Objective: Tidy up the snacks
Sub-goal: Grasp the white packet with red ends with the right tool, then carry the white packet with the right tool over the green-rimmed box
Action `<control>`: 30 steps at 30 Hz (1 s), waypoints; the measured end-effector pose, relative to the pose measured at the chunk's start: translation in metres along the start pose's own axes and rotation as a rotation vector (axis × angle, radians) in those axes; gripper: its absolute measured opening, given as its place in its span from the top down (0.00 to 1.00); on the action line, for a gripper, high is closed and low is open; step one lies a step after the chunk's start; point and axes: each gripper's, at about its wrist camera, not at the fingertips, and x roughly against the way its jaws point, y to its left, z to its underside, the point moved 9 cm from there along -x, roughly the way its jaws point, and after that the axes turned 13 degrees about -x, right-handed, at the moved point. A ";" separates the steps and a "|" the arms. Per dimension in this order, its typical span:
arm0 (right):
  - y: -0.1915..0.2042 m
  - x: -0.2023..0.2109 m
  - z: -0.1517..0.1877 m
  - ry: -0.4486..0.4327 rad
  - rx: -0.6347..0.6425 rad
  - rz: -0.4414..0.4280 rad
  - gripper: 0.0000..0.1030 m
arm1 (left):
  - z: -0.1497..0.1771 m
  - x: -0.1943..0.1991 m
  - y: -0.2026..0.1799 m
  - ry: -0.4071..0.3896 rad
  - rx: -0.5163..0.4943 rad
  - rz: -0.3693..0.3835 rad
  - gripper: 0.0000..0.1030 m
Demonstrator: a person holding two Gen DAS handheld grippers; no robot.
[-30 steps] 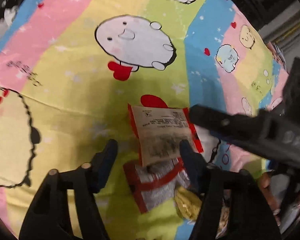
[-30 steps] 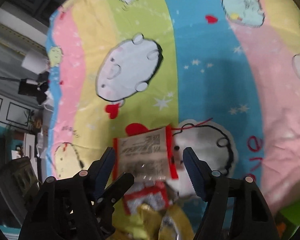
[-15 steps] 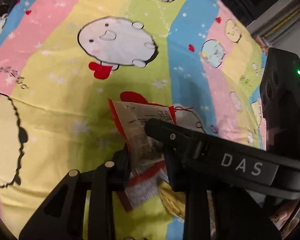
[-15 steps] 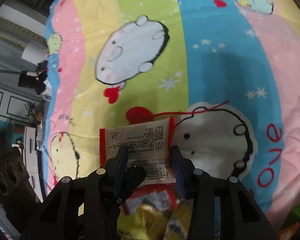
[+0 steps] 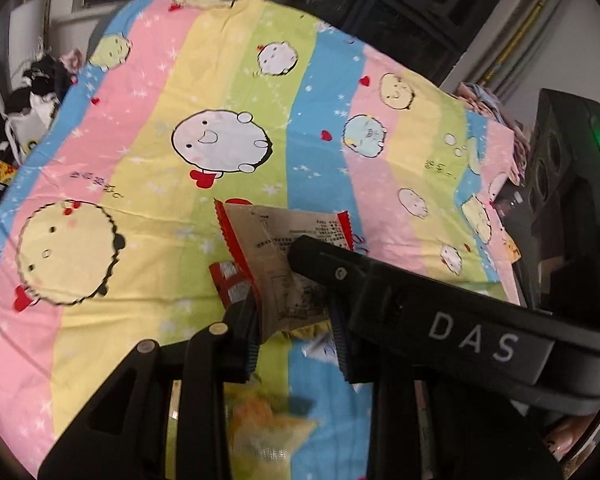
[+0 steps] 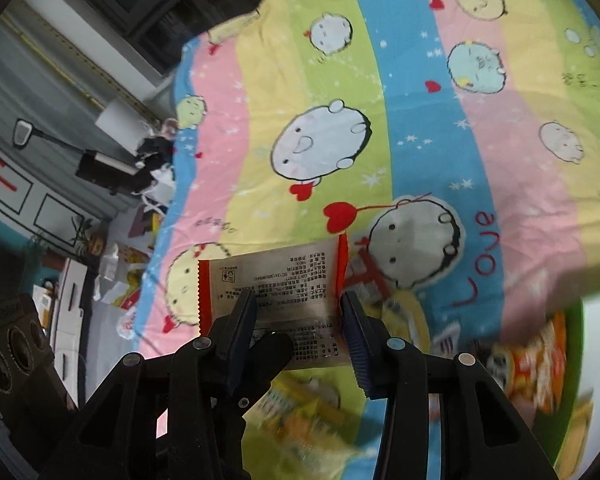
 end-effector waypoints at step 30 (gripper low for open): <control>-0.051 0.120 0.125 -0.225 -0.073 -0.011 0.55 | 0.093 0.078 -0.111 -0.080 -0.204 0.014 0.70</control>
